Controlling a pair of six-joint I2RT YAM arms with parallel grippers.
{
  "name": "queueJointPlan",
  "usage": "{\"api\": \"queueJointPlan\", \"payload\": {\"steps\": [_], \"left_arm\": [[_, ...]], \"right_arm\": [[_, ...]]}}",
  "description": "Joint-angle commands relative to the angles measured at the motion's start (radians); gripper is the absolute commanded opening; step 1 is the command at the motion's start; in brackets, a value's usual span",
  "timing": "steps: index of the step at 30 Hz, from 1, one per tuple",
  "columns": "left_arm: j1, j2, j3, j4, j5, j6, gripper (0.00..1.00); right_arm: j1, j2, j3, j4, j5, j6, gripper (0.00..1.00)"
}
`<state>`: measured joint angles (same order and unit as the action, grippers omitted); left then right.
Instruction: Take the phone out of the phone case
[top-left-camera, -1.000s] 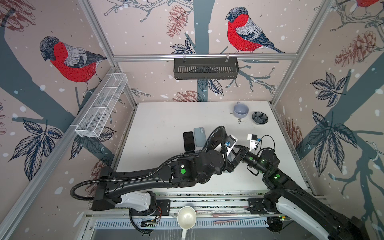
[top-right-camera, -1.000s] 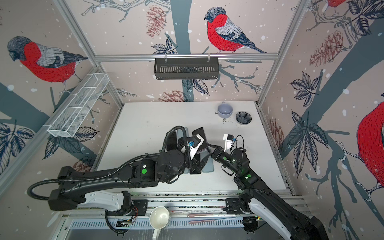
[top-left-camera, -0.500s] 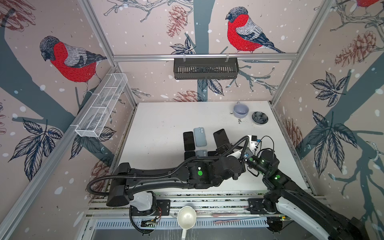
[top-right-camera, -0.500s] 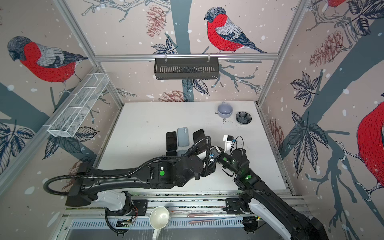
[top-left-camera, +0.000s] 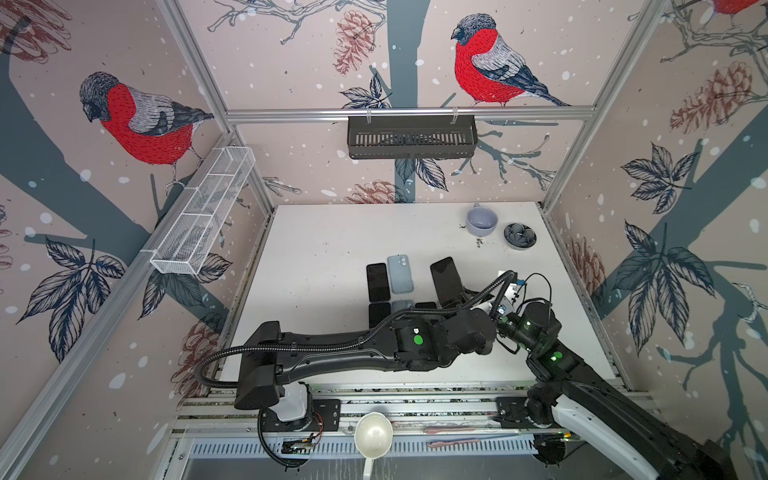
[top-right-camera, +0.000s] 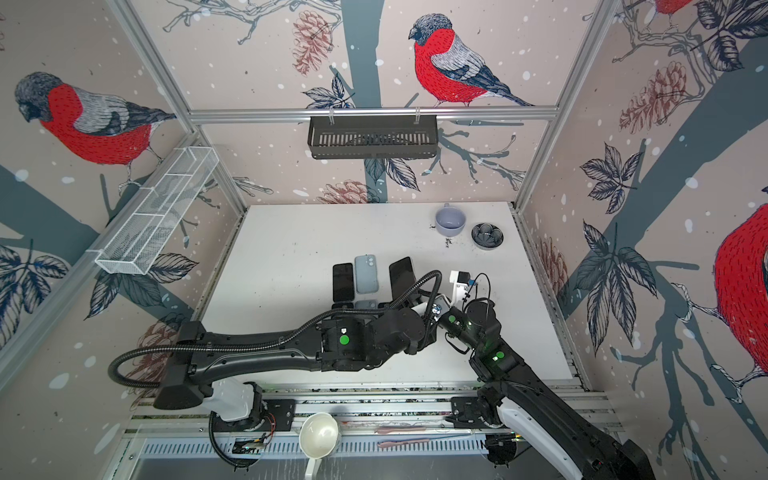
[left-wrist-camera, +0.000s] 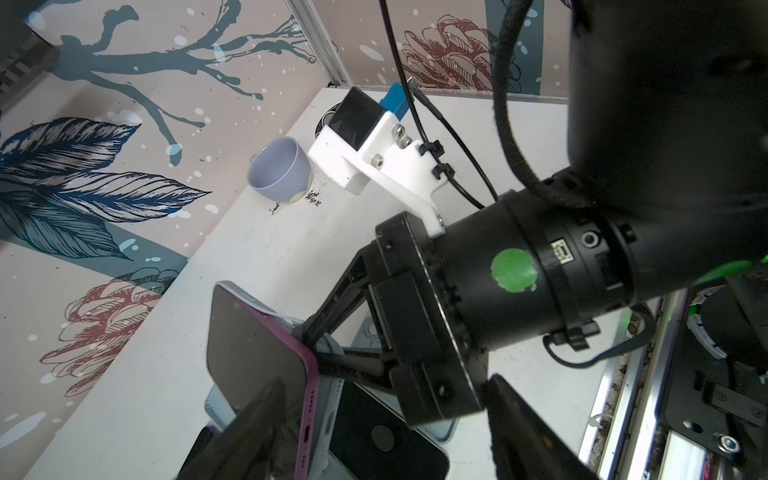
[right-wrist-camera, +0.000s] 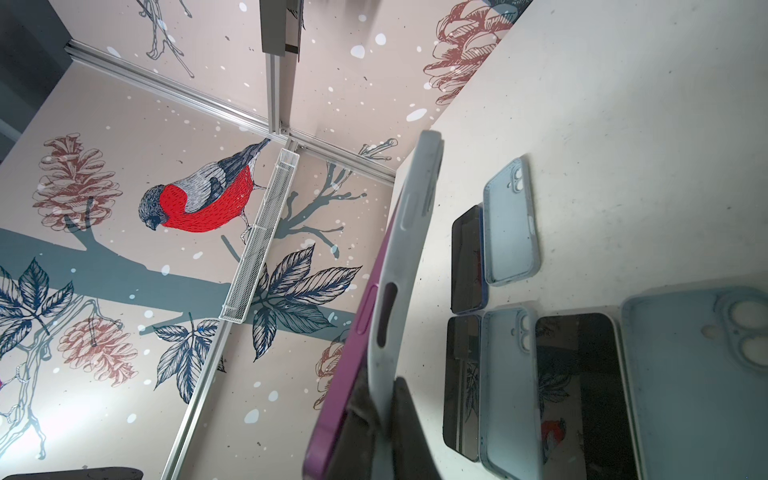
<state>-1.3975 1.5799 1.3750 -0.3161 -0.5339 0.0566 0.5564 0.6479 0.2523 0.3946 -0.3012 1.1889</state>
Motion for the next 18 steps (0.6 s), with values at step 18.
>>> {"api": "queueJointPlan", "payload": {"steps": [18], "left_arm": [[0.070, -0.074, -0.107, 0.023, -0.092, -0.029, 0.68]], "right_arm": [[-0.013, -0.033, -0.013, 0.069, -0.036, 0.014, 0.00]]}}
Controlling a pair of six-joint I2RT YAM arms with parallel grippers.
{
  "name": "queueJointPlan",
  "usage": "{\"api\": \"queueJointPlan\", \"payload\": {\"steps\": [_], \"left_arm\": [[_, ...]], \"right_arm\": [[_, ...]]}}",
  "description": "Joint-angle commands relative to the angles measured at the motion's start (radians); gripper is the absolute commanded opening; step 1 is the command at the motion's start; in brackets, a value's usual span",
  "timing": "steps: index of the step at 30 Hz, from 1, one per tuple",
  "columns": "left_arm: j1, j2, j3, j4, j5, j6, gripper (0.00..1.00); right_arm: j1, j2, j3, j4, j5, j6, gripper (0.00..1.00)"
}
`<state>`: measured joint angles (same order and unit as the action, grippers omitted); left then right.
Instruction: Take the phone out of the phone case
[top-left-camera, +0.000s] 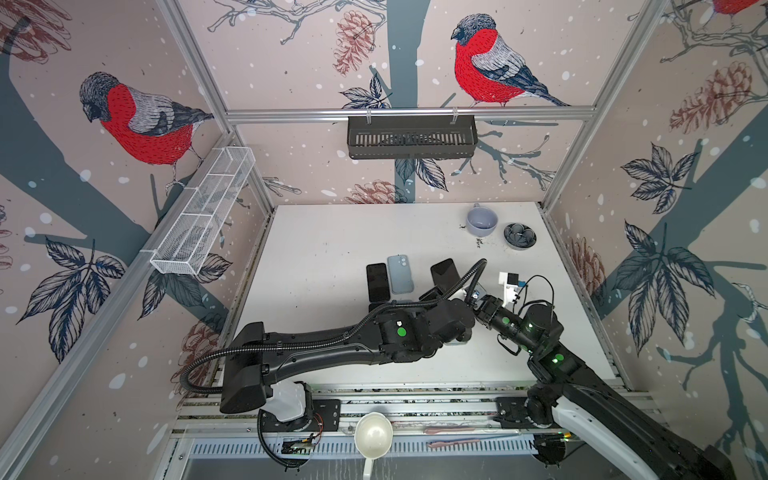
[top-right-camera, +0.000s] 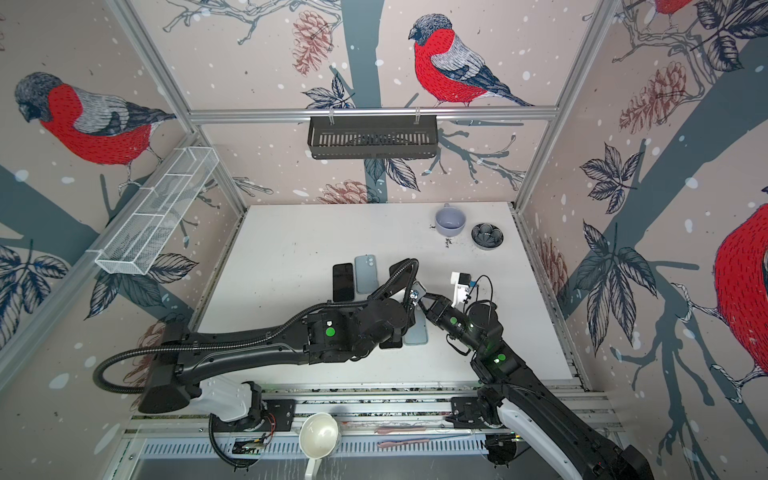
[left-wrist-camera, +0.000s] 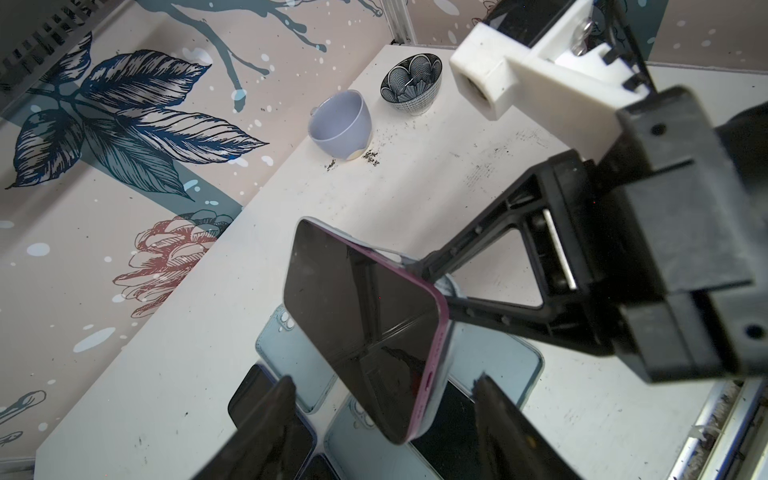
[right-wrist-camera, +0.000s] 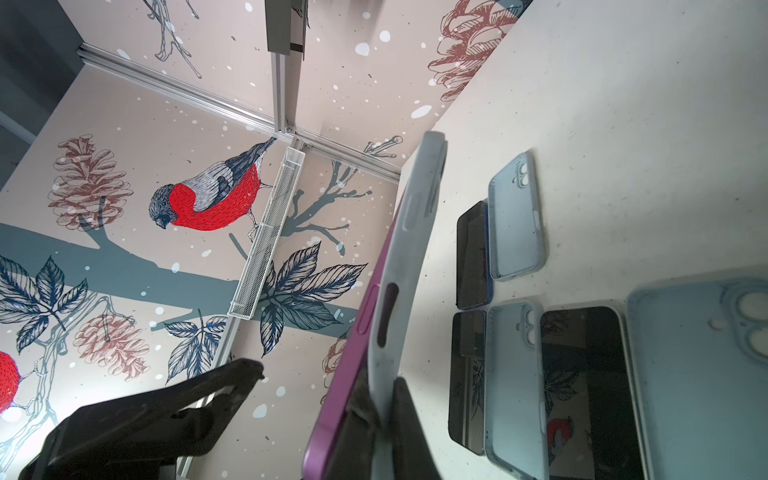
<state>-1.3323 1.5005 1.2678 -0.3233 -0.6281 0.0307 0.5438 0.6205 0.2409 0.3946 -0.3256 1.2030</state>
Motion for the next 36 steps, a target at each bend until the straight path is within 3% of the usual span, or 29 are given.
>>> {"api": "queueJointPlan", "payload": {"steps": [1, 11, 21, 32, 36], "left_arm": [[0.006, 0.008, 0.000, 0.032, 0.003, -0.002, 0.68], [0.018, 0.051, 0.007, 0.046, -0.015, 0.002, 0.65], [0.019, 0.069, 0.014, 0.088, -0.081, 0.026, 0.45], [0.019, 0.113, 0.040, 0.090, -0.036, 0.048, 0.40], [0.019, 0.142, 0.051, 0.081, -0.038, 0.054, 0.32]], "right_arm": [[-0.001, -0.005, -0.002, 0.070, -0.012, 0.000, 0.00], [-0.001, -0.020, -0.003, 0.067, -0.018, 0.000, 0.00], [-0.001, -0.029, -0.012, 0.070, -0.027, 0.001, 0.00], [0.000, -0.032, -0.004, 0.070, -0.037, 0.004, 0.00], [-0.001, -0.036, -0.006, 0.066, -0.038, 0.003, 0.00]]}}
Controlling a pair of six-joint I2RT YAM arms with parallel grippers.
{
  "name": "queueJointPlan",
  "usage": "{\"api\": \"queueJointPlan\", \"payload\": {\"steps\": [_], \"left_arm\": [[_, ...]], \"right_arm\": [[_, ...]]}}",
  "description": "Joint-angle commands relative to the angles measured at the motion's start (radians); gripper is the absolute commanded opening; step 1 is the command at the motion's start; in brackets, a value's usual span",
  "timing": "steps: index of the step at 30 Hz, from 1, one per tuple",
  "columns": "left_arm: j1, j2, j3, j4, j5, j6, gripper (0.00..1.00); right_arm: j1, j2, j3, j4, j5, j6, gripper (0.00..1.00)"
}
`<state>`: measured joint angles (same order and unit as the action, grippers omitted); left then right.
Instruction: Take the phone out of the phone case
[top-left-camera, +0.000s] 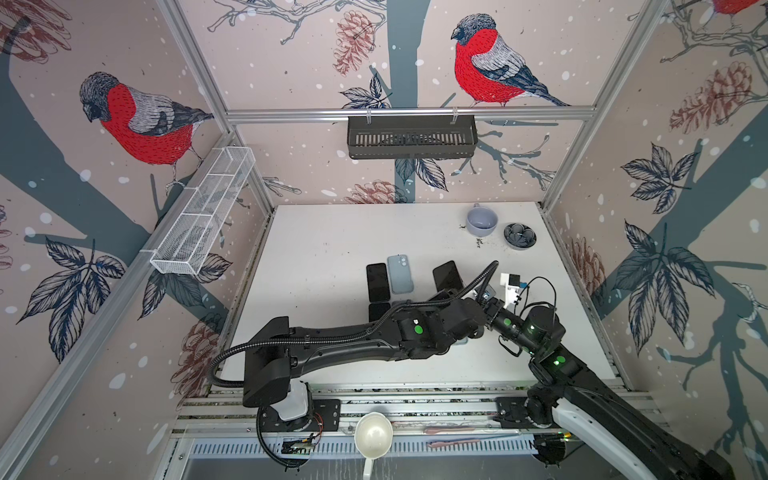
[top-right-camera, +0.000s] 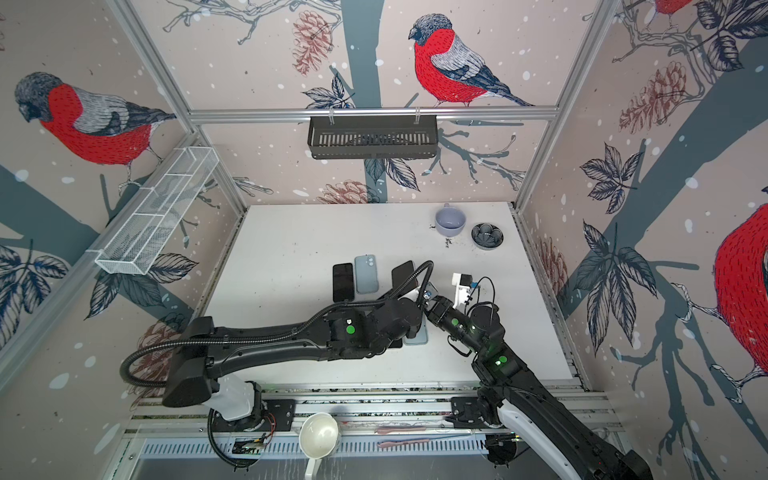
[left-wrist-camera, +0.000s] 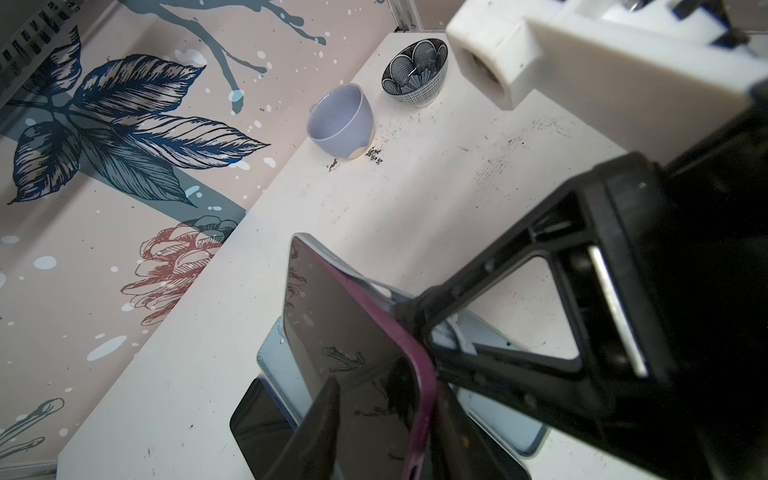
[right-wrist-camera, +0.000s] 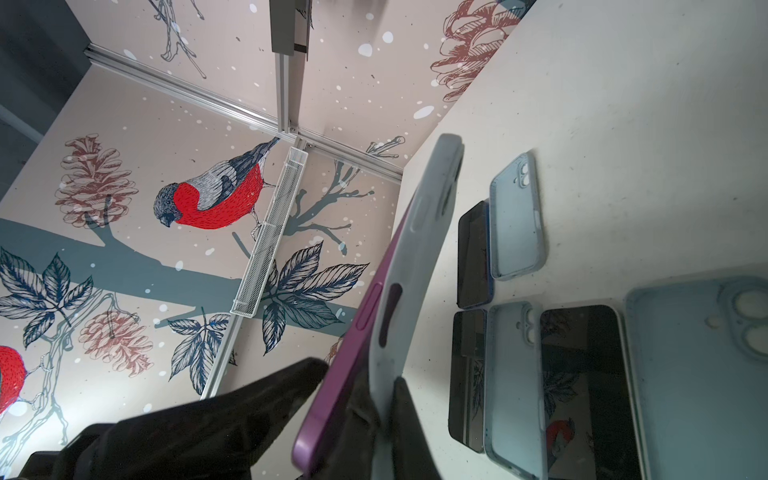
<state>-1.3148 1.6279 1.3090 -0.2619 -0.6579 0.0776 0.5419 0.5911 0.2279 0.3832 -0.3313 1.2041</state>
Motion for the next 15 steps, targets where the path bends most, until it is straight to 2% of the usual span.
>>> {"api": "queueJointPlan", "payload": {"steps": [1, 4, 8, 15], "left_arm": [[0.001, 0.018, 0.010, 0.019, -0.009, 0.009, 0.29], [0.001, 0.022, 0.016, 0.016, -0.006, 0.015, 0.20], [0.001, 0.016, 0.022, 0.010, -0.005, 0.021, 0.02], [-0.023, -0.014, 0.002, 0.038, -0.056, 0.058, 0.00]], "right_arm": [[0.001, -0.007, 0.008, 0.076, -0.032, 0.001, 0.00], [0.001, -0.008, 0.006, 0.073, -0.031, -0.003, 0.00], [0.000, -0.007, 0.005, 0.071, -0.022, -0.004, 0.00], [-0.005, -0.007, -0.013, 0.066, -0.012, -0.005, 0.00]]}}
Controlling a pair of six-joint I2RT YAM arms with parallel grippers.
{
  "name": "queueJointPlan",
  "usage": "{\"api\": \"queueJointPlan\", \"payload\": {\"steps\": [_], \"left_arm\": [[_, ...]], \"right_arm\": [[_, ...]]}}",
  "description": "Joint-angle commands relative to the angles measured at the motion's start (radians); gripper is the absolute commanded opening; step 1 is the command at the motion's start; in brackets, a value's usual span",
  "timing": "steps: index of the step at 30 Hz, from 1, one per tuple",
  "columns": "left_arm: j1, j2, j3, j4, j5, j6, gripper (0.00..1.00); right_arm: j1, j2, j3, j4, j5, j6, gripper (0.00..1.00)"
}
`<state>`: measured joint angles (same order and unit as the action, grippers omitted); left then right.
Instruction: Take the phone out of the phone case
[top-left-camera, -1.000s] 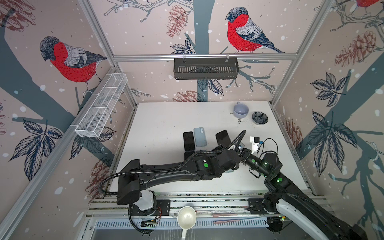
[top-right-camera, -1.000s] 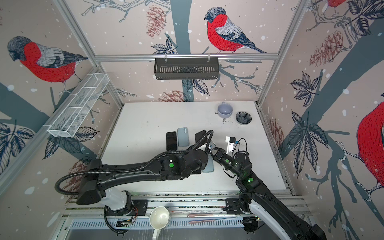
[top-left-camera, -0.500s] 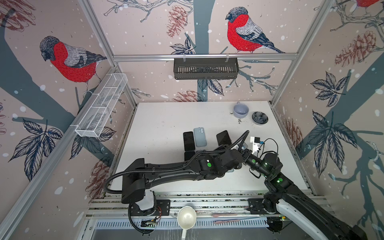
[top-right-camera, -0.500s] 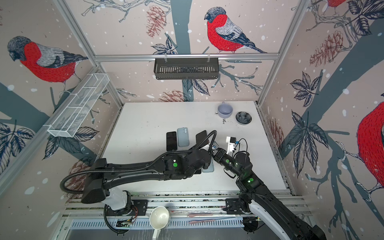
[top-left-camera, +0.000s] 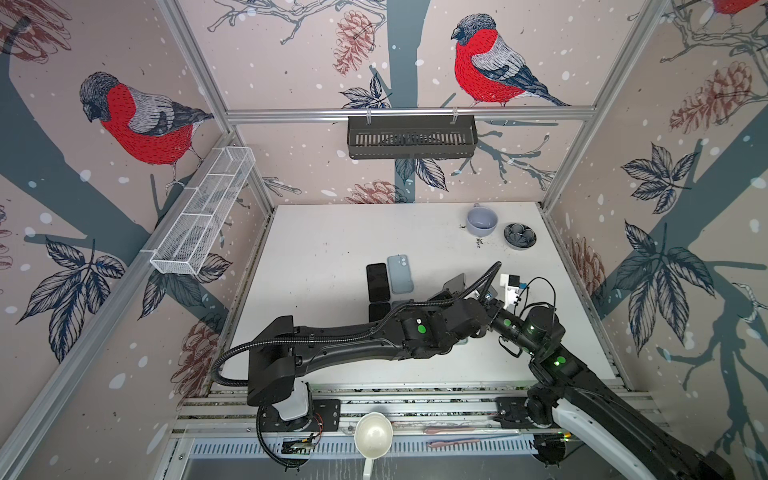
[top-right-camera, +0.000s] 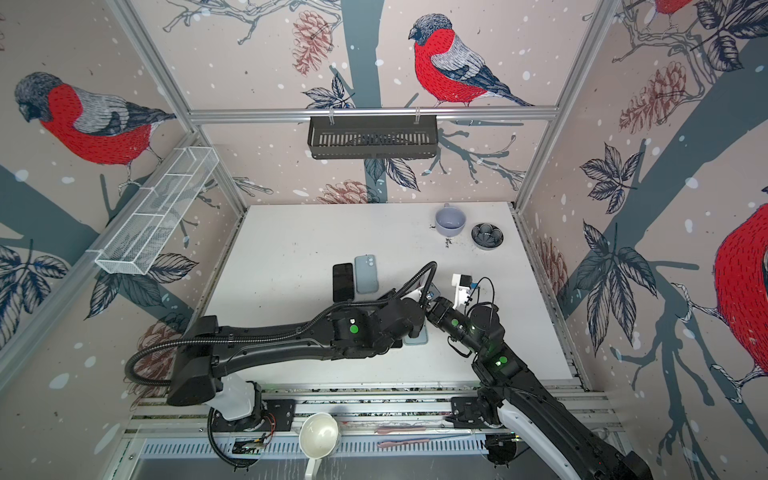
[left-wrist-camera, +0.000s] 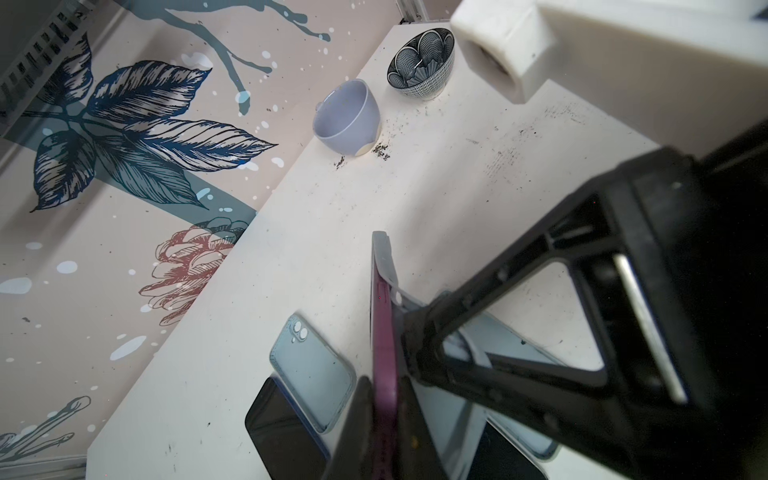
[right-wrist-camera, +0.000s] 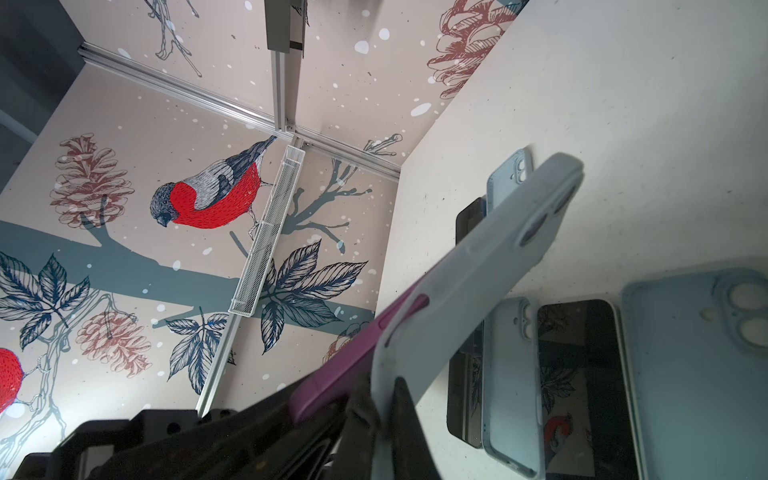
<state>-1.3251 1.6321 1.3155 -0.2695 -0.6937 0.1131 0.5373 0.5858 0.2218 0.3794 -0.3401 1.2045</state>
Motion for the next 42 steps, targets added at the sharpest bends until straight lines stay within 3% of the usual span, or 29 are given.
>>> {"api": "queueJointPlan", "payload": {"steps": [1, 13, 19, 28, 31, 34, 38, 42], "left_arm": [[-0.017, -0.023, -0.009, 0.055, -0.030, 0.029, 0.00], [-0.121, -0.135, -0.081, 0.270, -0.214, 0.210, 0.00], [-0.151, -0.189, -0.121, 0.314, -0.211, 0.251, 0.00], [-0.155, -0.199, -0.218, 0.436, -0.304, 0.392, 0.00], [-0.119, -0.171, -0.242, 0.462, -0.329, 0.444, 0.00], [-0.064, -0.150, -0.247, 0.432, -0.282, 0.430, 0.00], [-0.004, -0.096, -0.268, 0.482, -0.250, 0.523, 0.00], [0.061, -0.039, -0.261, 0.472, -0.172, 0.532, 0.00]], "right_arm": [[-0.002, -0.002, -0.011, 0.070, -0.003, -0.003, 0.00], [-0.029, 0.022, -0.049, 0.049, 0.034, -0.027, 0.00], [-0.091, 0.084, -0.083, 0.099, 0.003, -0.029, 0.00], [-0.191, 0.117, -0.058, 0.085, -0.034, -0.035, 0.00], [-0.227, 0.164, -0.033, 0.063, -0.029, -0.015, 0.00], [-0.231, 0.239, 0.011, 0.049, -0.031, -0.015, 0.00], [-0.232, 0.342, 0.059, 0.072, -0.032, -0.019, 0.00], [-0.234, 0.462, 0.110, 0.098, -0.047, -0.029, 0.00]]}}
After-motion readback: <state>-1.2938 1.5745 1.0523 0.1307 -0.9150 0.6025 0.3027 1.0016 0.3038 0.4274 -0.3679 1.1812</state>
